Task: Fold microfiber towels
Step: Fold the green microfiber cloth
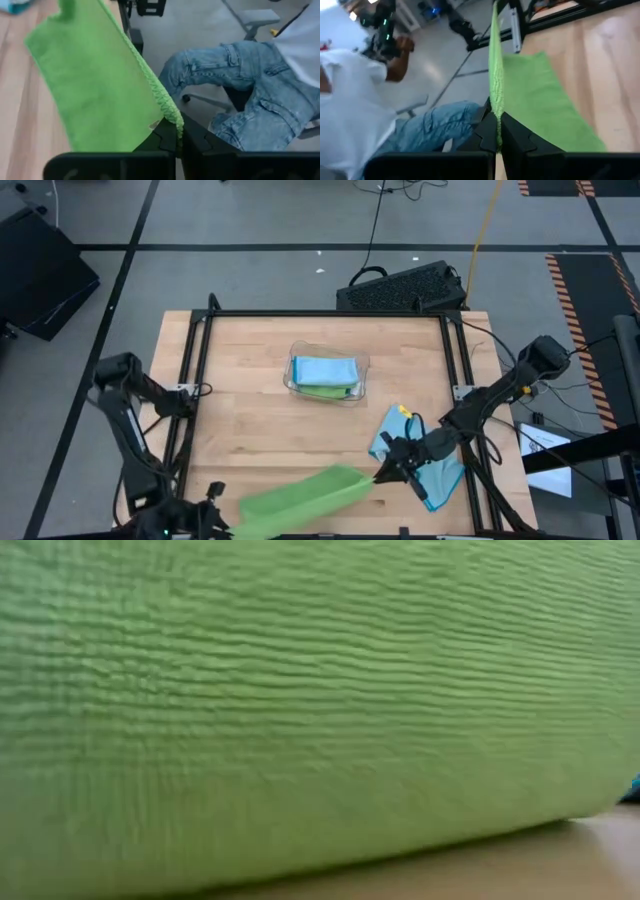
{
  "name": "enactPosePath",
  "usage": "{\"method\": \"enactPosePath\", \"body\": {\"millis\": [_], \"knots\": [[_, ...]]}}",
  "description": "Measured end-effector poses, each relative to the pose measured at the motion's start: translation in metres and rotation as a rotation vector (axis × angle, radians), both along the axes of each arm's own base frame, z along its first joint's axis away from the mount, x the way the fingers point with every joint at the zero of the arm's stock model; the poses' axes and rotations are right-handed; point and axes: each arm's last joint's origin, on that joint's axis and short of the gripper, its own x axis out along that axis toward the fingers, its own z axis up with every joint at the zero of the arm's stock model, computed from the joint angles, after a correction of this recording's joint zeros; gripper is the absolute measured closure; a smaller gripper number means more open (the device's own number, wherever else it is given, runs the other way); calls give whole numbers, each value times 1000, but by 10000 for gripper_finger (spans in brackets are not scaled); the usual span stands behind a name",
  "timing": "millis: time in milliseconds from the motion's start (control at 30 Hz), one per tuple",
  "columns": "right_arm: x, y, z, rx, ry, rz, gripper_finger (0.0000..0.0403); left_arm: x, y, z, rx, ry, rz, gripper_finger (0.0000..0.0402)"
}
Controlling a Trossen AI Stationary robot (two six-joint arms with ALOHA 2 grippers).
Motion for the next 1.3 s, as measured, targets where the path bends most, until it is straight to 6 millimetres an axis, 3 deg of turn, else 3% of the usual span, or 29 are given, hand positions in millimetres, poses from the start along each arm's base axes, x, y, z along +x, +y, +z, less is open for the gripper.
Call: {"method": "enactPosePath", "body": {"millis": [200,467,800,1033,1300], "knots": [[-5,-4,-17,8,-2,-43,397,3,-5,-20,32,58,49,396],[7,8,-39,76,23,35,397,1,-2,-23,25,96,98,396],[8,12,-63,141,221,58,393,-1,4,-27,-9,168,193,381],[8,12,-64,148,248,68,340,4,5,-27,-92,194,271,386],[12,7,-64,127,216,-5,265,4,9,-29,-35,176,288,335]]}}
